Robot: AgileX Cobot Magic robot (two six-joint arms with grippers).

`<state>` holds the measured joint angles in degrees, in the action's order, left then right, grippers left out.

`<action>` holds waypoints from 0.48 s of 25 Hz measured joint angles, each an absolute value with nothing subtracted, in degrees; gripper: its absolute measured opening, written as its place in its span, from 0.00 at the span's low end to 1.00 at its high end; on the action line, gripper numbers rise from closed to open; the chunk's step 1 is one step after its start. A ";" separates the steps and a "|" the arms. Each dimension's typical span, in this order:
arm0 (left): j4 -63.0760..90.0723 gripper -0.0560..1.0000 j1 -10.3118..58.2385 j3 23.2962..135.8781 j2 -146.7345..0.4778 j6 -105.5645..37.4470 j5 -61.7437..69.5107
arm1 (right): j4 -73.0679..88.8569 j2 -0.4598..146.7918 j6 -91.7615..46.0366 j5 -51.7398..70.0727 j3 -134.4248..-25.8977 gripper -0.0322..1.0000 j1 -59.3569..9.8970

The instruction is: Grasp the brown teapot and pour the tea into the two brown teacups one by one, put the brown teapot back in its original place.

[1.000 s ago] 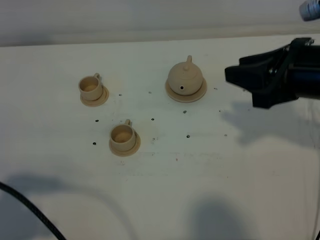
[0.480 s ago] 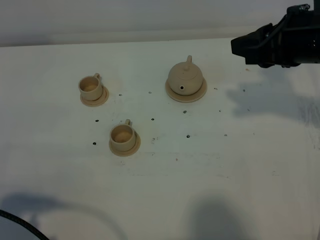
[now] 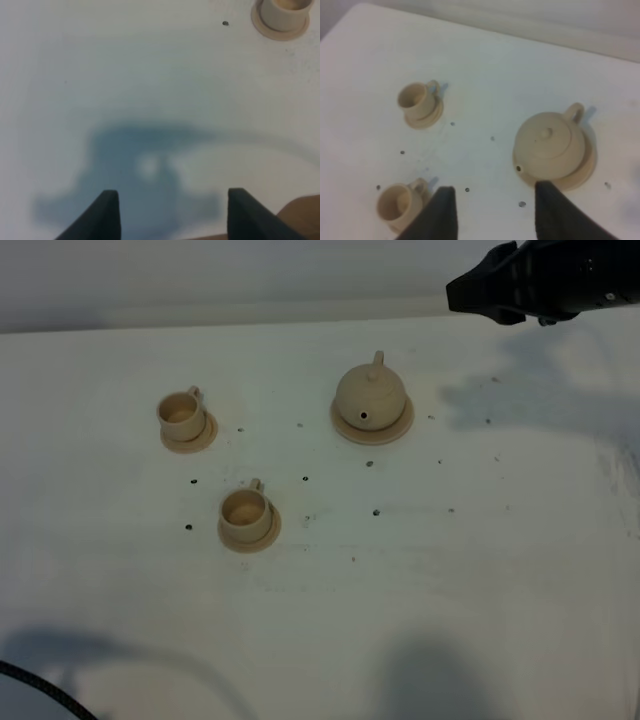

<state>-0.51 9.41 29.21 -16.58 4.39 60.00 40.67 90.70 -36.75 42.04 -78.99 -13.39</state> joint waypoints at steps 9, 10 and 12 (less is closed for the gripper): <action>-0.34 0.50 2.01 29.21 -10.02 4.39 59.90 | 34.15 95.37 -32.52 44.31 -85.30 0.41 -13.39; -0.34 0.50 1.25 29.21 -8.22 4.39 59.86 | 33.71 95.83 -32.36 44.93 -86.05 0.41 -13.39; -0.34 0.50 0.61 29.11 -4.89 4.39 59.86 | 33.11 97.39 -32.17 47.65 -88.69 0.41 -13.39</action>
<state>-0.34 0.61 29.11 -4.89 4.39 59.86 33.11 97.39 -32.17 47.65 -88.69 -13.39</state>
